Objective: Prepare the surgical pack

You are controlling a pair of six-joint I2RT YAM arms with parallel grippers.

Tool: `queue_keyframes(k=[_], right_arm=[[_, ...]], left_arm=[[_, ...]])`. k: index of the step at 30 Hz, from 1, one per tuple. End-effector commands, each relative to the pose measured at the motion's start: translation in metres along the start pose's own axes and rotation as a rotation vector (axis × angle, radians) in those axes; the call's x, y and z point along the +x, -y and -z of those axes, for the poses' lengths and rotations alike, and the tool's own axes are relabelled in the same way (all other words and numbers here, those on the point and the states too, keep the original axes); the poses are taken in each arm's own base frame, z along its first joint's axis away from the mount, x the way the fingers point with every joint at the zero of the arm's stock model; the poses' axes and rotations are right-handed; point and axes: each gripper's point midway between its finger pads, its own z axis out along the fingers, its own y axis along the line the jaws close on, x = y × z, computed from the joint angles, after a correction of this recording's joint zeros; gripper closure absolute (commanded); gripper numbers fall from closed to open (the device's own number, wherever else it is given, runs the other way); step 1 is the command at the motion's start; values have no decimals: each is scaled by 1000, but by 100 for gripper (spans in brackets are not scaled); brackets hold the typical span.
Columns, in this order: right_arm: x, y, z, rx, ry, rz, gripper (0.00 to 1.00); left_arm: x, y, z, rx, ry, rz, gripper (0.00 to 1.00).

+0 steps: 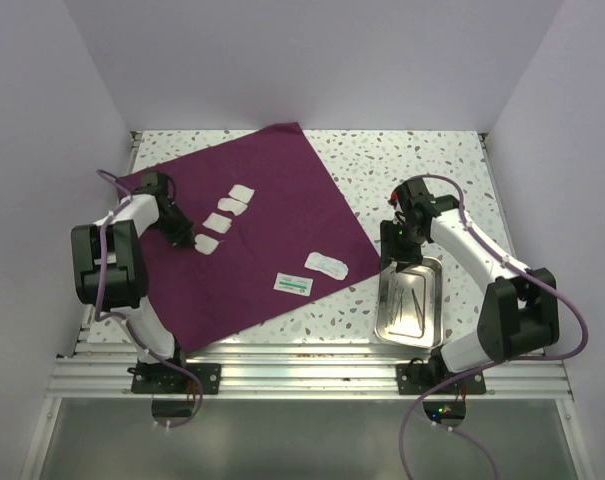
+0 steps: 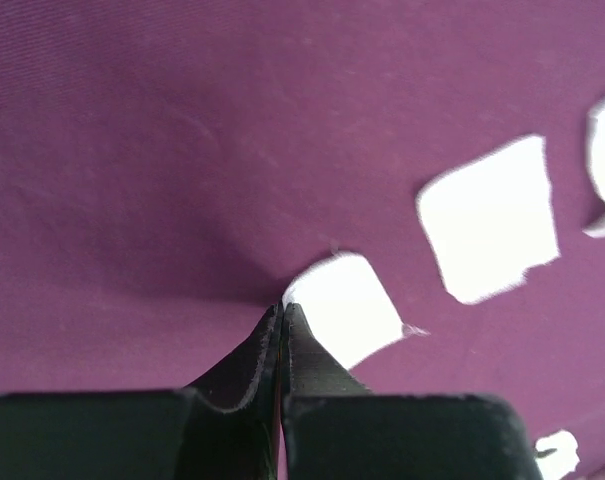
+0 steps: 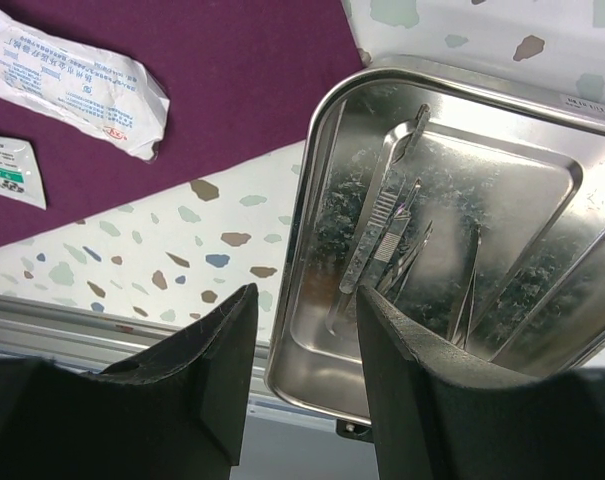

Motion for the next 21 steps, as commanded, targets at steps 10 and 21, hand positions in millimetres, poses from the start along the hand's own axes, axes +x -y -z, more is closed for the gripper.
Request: queue_keyframes(k=[10,21], right_arm=[[-11,-8,3,-30,20,1,52],[-10,-7,0,-22,16,-1,52]], left_arm=[[-40,59,69,245,140,-51,100],[-44,82,57,351,100,12,100]])
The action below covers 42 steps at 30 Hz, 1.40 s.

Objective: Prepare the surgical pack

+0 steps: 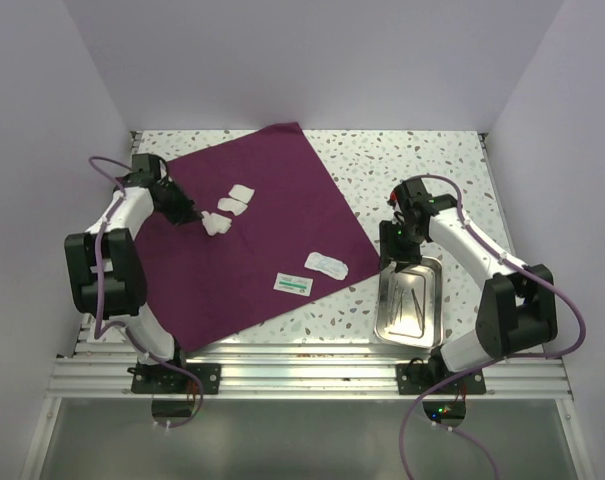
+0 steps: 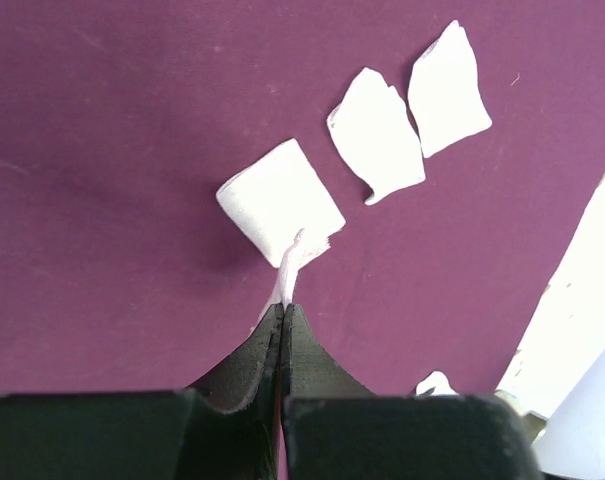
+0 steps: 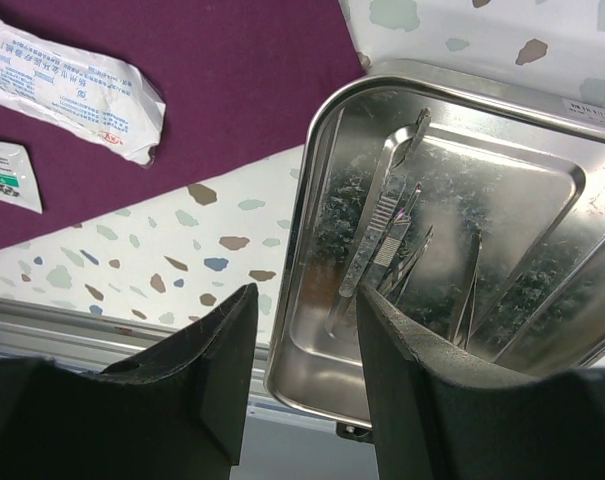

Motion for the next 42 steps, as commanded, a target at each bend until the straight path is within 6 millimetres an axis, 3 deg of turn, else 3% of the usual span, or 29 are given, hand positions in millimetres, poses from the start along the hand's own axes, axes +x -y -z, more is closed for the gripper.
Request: queue_keyframes(k=[1,12,27,35,42], right_arm=[[-8,-6,4,-22,25,0,52],[-9,-5,1,-12,16,2,52],[-8,-3,-3,-1,-3,13,52],[-9,-4,-3,-3,-7,14,52],[-10,-5,-3,-11,-2,9,52]], left_arm=[[-16,21,-1,87,31,18,100],[-24,38,-18,170,19,114,100],[-18,31,-42,181,-4,201,100],[-9,23,-40,152,-13,220,100],[-11,47,-14,210,4,215,100]])
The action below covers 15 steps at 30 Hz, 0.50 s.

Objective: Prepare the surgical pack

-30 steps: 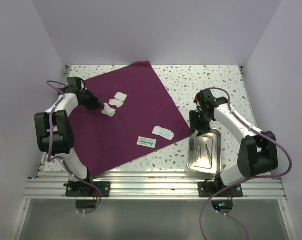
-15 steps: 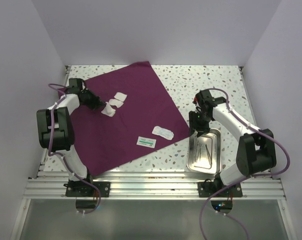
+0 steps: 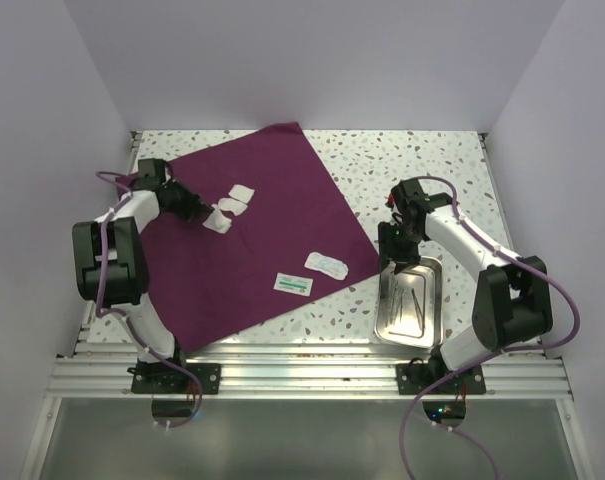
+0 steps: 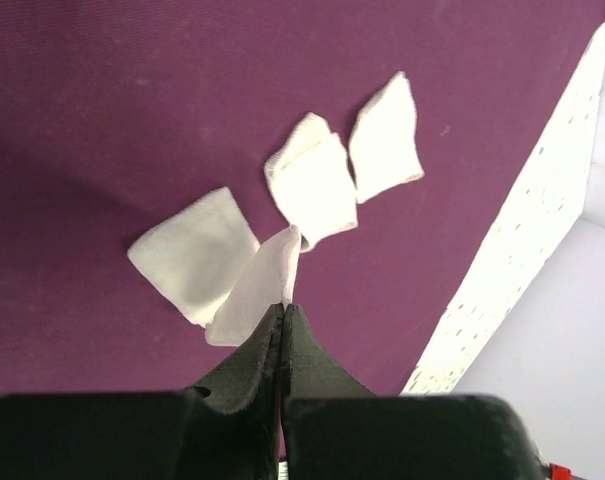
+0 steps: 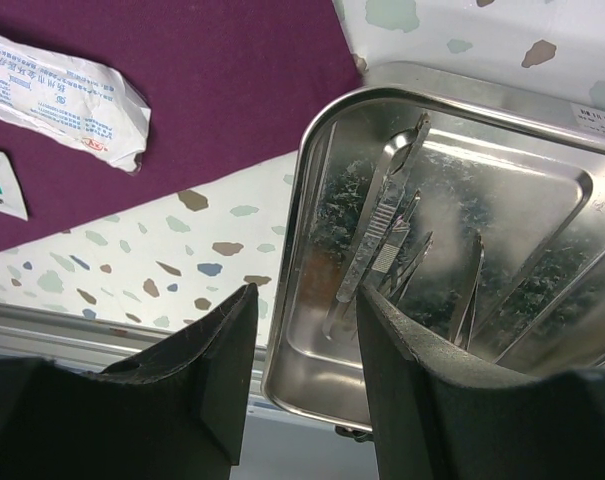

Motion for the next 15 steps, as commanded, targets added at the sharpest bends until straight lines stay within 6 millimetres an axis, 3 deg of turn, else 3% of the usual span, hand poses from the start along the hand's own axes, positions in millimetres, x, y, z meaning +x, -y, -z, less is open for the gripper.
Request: queue_keyframes(k=[1,7,15], right_arm=[[-11,-7,7,-25,35,13,52],[-10,-7,8,-27,41,12,52],[-7,-5,10,-19,39,13,52]], left_arm=[[0,33,27,88,32,-13,100],[5,44,36,114,38,-12,100],[8,27,17,83,24,10,100]])
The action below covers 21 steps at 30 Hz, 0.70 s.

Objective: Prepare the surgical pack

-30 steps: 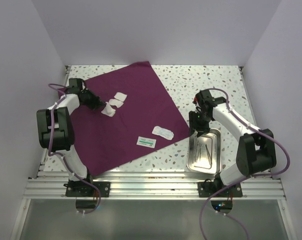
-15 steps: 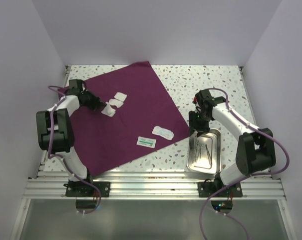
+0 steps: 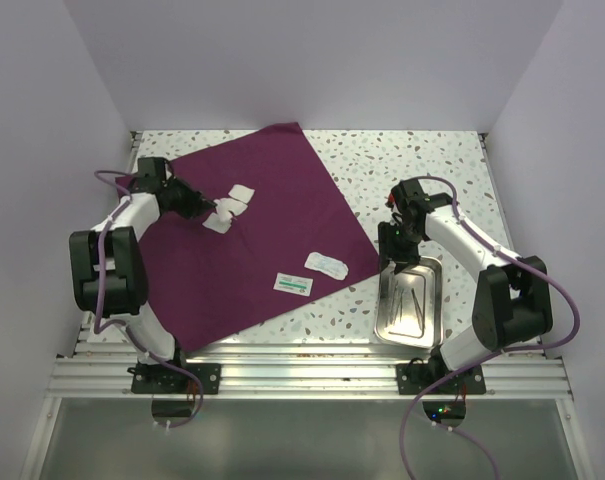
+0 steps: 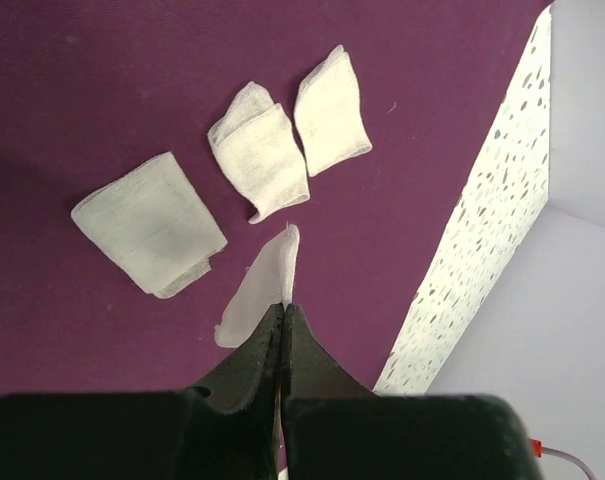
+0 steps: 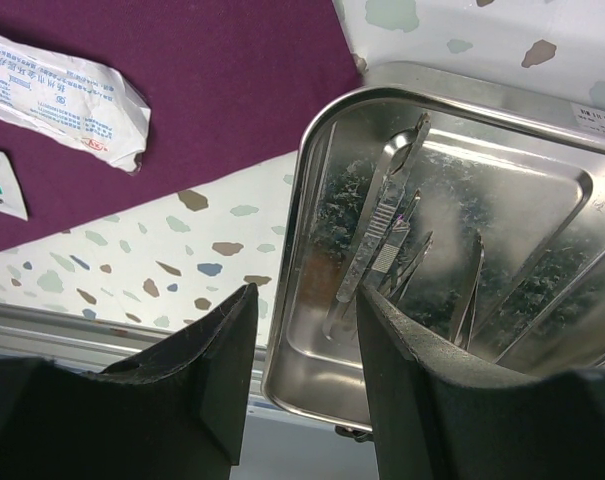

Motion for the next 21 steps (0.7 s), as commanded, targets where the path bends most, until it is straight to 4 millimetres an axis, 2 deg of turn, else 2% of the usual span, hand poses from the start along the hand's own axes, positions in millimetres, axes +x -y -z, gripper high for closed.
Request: queue_keyframes(k=[1,11,21], right_arm=[[-7,-5,10,-19,39,14,52],[-8,-5,7,-17,29,12,52],[-7,-4,4,-11,21,13,52]], left_arm=[[0,-2,-7,13,3,8,100],[1,-32,-29,-47,-1,23,100],[-7,-47,-33,-88,29,13,100]])
